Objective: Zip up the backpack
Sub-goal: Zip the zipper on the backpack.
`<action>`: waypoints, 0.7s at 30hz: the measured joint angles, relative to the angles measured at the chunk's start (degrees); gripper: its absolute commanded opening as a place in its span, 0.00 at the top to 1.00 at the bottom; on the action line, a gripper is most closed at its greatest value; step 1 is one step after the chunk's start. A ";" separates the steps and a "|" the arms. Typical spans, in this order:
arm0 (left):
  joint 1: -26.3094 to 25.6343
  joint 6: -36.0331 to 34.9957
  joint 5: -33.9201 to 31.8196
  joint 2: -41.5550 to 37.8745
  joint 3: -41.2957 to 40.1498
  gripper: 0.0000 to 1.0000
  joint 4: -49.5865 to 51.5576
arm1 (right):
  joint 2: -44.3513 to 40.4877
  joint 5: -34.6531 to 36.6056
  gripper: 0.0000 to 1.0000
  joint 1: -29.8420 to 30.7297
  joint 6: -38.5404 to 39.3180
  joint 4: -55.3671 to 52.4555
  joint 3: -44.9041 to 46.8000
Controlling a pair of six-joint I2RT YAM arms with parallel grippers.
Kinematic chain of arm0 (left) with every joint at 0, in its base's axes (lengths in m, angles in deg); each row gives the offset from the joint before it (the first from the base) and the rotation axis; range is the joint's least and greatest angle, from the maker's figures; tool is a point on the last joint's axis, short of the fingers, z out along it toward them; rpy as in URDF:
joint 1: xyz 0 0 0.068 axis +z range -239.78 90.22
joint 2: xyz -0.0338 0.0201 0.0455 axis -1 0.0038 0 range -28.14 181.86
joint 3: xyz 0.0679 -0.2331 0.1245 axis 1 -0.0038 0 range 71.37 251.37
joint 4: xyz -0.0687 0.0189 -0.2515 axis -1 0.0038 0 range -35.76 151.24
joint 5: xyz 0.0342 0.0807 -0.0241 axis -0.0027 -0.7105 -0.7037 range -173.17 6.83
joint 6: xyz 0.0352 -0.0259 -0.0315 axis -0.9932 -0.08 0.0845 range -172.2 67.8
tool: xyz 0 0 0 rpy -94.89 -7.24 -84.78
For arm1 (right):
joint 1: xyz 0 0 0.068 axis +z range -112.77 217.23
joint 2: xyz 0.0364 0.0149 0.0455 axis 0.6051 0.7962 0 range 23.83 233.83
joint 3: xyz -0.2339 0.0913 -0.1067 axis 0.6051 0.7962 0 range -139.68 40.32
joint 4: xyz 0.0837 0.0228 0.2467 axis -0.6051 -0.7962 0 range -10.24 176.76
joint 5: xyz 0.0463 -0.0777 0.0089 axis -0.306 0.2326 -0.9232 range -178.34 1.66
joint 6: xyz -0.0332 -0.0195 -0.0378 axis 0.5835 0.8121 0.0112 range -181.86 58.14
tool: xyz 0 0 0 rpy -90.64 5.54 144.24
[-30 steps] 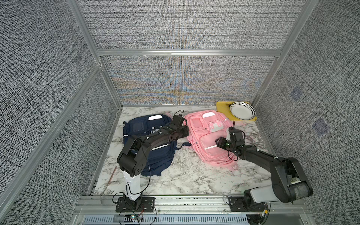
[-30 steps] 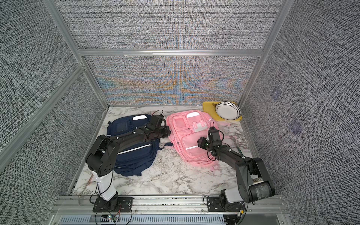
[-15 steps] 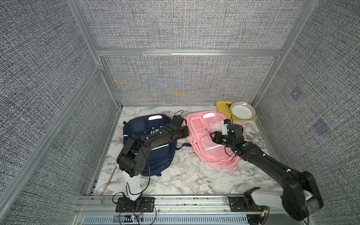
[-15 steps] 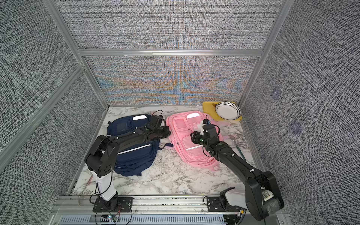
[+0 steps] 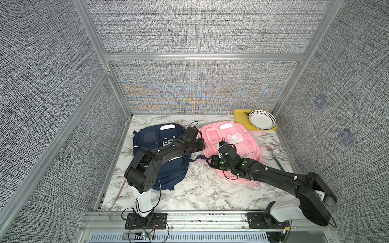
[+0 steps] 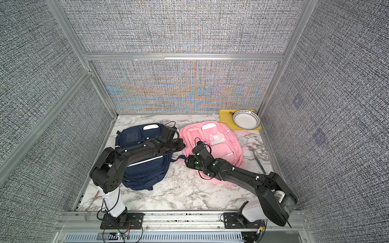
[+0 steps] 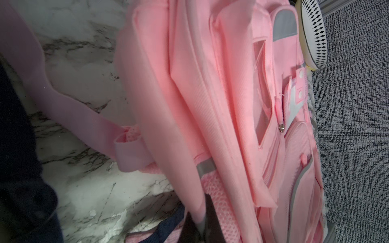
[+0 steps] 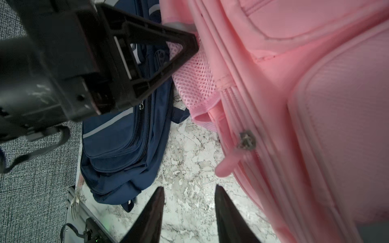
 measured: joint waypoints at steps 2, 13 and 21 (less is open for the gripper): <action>-0.02 -0.02 0.15 -0.28 -0.09 1.00 -0.09 | 0.37 0.57 0.62 0.15 -1.05 -0.28 0.02; -0.07 -0.02 0.48 -0.55 -0.55 1.00 -0.48 | -0.20 4.68 0.63 0.26 -3.96 -3.17 0.44; -0.33 0.00 0.48 -0.55 -0.79 1.00 -0.61 | 3.76 6.56 0.63 -0.48 -4.13 -5.97 -2.95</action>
